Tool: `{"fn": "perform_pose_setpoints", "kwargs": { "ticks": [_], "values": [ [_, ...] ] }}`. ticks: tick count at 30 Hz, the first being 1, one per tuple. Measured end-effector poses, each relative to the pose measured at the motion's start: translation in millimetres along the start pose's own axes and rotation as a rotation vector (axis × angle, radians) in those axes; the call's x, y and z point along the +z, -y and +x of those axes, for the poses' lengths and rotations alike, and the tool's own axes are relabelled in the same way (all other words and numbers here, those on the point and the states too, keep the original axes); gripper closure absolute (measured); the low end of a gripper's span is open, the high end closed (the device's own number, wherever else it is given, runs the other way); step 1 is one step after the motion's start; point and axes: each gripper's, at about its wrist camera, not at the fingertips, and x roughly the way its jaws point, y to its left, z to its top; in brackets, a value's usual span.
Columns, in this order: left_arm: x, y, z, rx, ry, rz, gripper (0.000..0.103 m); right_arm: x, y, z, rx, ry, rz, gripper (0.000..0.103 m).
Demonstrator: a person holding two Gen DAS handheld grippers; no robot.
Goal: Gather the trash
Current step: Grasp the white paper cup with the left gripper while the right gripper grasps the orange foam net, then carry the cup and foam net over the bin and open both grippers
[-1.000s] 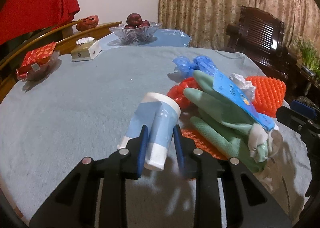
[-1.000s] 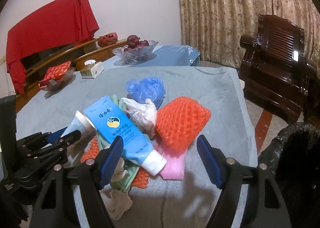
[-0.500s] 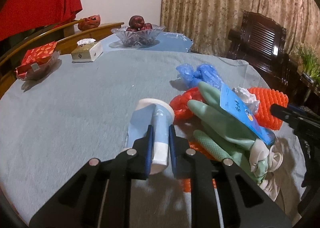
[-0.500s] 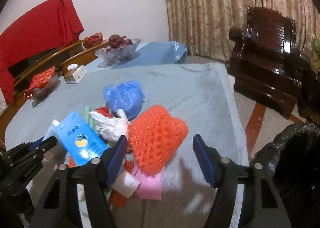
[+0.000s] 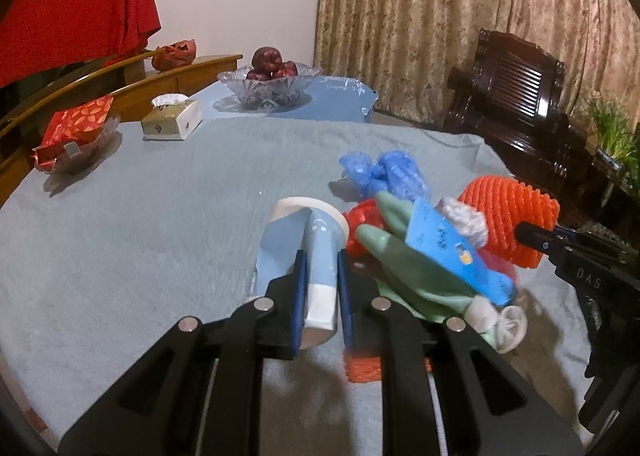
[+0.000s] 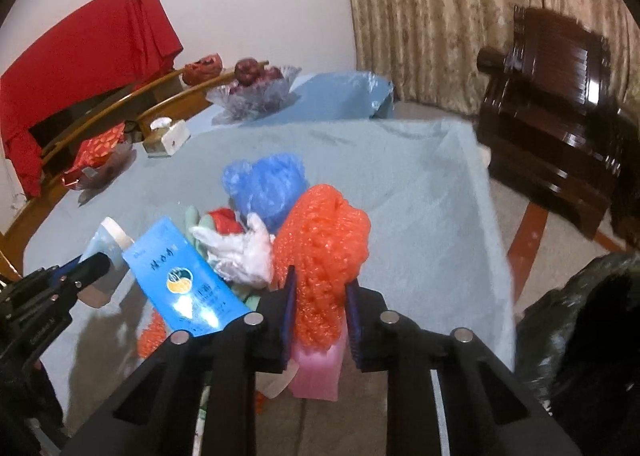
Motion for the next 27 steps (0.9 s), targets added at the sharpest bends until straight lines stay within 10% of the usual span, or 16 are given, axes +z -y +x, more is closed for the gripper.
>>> {"fn": "perform_pose_setpoints", "kwargs": {
  "ticks": [27],
  "values": [
    [24, 119, -70, -0.254, 0.116, 0.125, 0.089, 2, 59, -149, -0.109, 0.198, 0.063, 0.081]
  ]
}}
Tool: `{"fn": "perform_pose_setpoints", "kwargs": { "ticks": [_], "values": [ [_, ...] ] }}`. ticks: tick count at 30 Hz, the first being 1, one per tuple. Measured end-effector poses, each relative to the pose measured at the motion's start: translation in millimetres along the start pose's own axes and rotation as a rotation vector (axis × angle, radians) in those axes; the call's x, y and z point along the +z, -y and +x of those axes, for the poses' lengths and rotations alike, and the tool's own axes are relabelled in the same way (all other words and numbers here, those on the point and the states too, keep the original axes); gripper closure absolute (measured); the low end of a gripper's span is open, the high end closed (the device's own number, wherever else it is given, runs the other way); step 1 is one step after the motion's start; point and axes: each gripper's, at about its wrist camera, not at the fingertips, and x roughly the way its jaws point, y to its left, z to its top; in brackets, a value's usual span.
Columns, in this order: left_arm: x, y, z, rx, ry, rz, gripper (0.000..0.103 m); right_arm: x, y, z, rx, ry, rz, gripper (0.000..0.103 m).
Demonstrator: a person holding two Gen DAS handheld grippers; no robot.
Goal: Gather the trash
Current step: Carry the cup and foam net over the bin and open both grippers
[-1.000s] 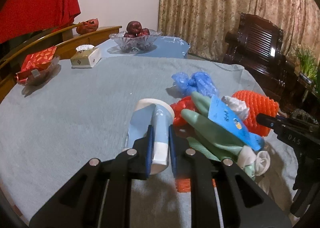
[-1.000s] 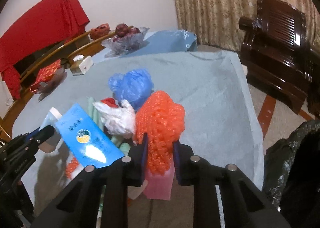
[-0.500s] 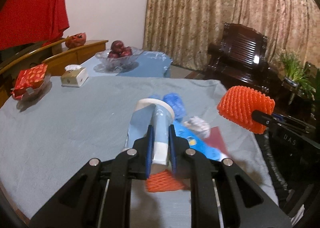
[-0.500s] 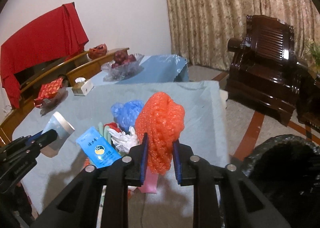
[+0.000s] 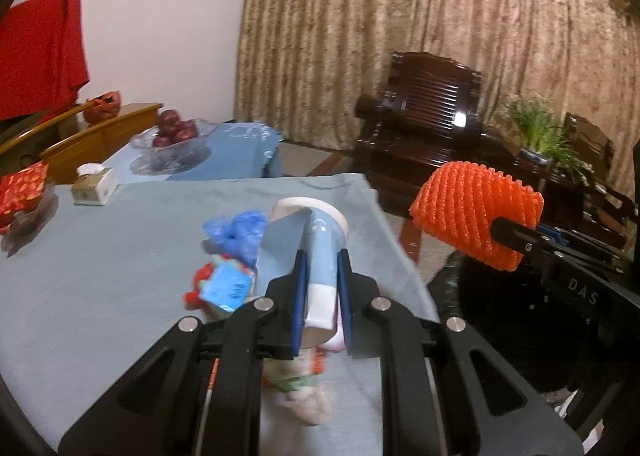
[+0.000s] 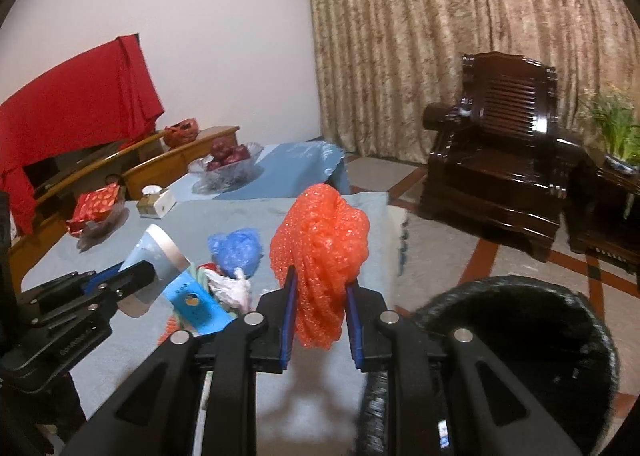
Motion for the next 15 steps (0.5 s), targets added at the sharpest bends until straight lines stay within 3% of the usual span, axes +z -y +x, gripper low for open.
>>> {"fn": "perform_pose_setpoints", "kwargs": {
  "ticks": [15],
  "values": [
    [-10, 116, 22, -0.232, -0.021, 0.126, 0.088, -25, 94, -58, -0.217, 0.013, 0.087, 0.081]
  ]
}}
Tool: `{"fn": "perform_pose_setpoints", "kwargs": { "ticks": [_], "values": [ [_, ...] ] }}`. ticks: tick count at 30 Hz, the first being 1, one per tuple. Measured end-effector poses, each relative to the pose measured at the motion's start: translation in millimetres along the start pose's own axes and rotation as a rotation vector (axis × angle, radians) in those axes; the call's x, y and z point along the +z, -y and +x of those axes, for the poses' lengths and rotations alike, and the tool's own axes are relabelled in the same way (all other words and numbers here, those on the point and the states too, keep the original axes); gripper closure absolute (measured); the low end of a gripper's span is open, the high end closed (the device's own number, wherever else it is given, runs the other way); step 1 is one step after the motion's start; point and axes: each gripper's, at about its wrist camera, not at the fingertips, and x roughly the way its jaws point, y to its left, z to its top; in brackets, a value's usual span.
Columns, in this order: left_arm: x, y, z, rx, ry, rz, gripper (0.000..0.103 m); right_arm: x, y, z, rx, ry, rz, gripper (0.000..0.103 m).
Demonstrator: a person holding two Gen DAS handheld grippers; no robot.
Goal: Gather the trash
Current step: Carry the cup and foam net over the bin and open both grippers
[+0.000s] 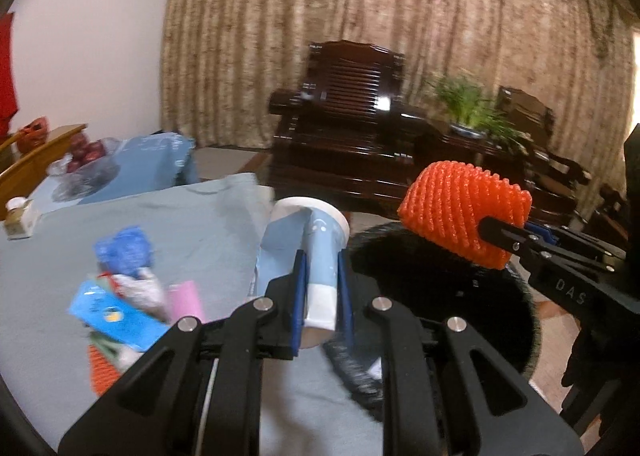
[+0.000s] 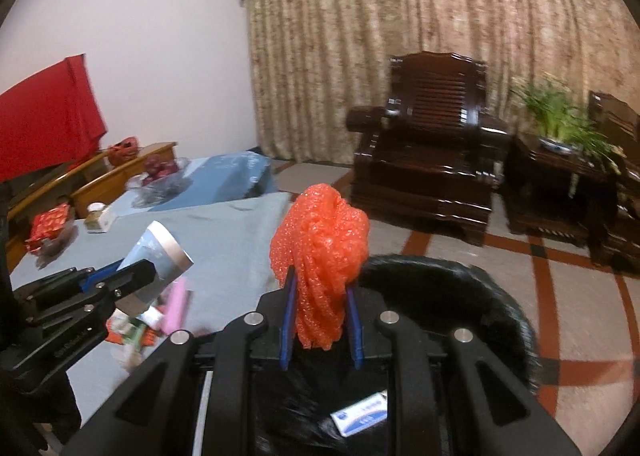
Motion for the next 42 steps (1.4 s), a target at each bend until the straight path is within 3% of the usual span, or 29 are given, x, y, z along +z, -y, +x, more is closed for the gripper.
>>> {"fn": "perform_pose_setpoints", "kwargs": {
  "ticks": [16, 20, 22, 24, 26, 28, 31, 33, 35, 42],
  "values": [
    [-12, 90, 72, -0.180, -0.077, 0.065, 0.087, -40, 78, 0, -0.166, -0.092, 0.079, 0.081],
    [-19, 99, 86, -0.211, -0.108, 0.077, 0.077, -50, 89, 4, -0.186, -0.123, 0.096, 0.079],
    [-20, 100, 90, -0.218, -0.117, 0.071, 0.074, -53, 93, 6, -0.199, -0.135, 0.102, 0.074],
    [-21, 98, 91, -0.229, -0.127, 0.063, 0.060, -56, 96, 7, -0.204, -0.142, 0.106, 0.071],
    [-22, 95, 91, -0.231, -0.127, 0.054, 0.054, -58, 98, 9, -0.209, -0.149, 0.103, 0.059],
    [-22, 91, 89, -0.226, -0.127, 0.053, 0.049, -59, 98, 9, -0.221, -0.149, 0.101, 0.032],
    [-20, 83, 82, -0.205, -0.113, 0.042, 0.034, -60, 95, 5, -0.239, -0.130, 0.095, 0.011],
    [-15, 74, 76, -0.188, -0.100, 0.027, 0.022, -59, 91, 3, -0.235, -0.114, 0.100, 0.006],
    [-12, 60, 66, -0.160, -0.076, 0.009, 0.017, -56, 88, 0, -0.221, -0.100, 0.108, 0.006],
    [-4, 12, 30, -0.056, -0.026, -0.037, 0.012, -41, 61, -2, -0.150, -0.046, 0.092, 0.006]
  ]
}}
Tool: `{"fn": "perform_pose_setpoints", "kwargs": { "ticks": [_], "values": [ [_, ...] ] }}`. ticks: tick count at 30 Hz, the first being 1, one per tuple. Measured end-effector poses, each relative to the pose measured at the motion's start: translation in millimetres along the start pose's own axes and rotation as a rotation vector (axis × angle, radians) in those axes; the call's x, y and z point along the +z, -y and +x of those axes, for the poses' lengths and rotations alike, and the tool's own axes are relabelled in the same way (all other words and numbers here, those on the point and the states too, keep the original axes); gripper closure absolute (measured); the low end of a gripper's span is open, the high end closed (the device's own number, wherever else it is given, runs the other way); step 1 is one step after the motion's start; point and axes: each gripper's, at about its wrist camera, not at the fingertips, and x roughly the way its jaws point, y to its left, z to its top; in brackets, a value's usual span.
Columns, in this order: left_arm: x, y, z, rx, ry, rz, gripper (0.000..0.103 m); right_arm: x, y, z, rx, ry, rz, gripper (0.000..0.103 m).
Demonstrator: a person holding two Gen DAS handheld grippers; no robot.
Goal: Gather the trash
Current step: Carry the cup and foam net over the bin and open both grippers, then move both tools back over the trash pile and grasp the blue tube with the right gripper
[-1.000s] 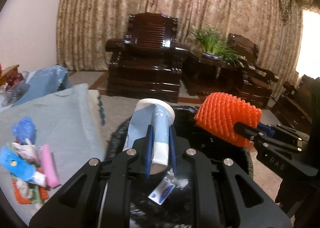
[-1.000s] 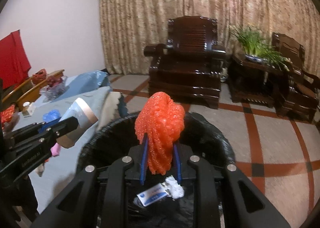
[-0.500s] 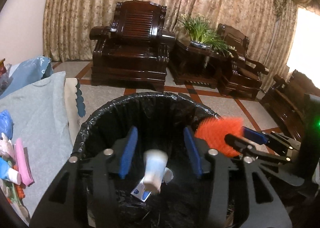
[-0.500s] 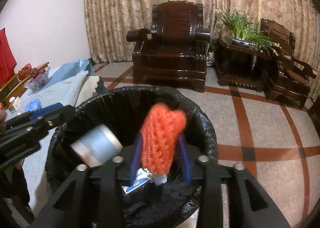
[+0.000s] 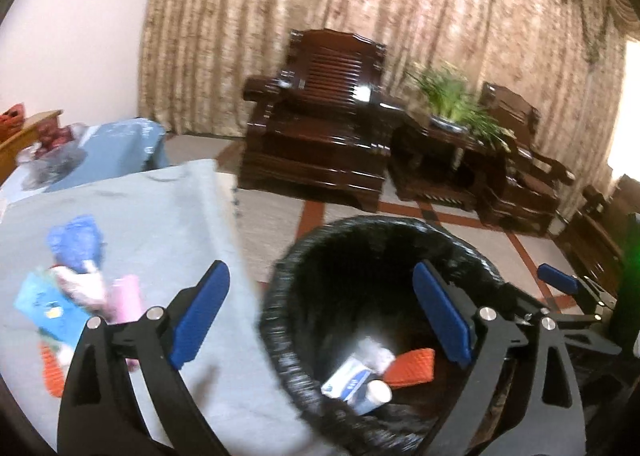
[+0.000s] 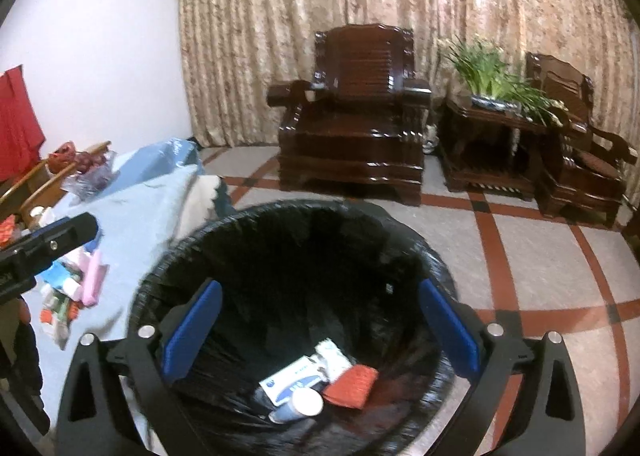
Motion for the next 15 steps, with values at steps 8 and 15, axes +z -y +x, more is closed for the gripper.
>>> {"fn": "perform_pose_setpoints", "kwargs": {
  "ticks": [8, 15],
  "values": [
    [-3, -69, -60, 0.181, 0.061, -0.040, 0.012, 14, -70, 5, 0.145, 0.029, -0.085, 0.006],
    [-15, -129, -100, 0.348, 0.086, -0.067, 0.012, 14, -138, 13, 0.272, 0.038, -0.165, 0.006]
  ]
}}
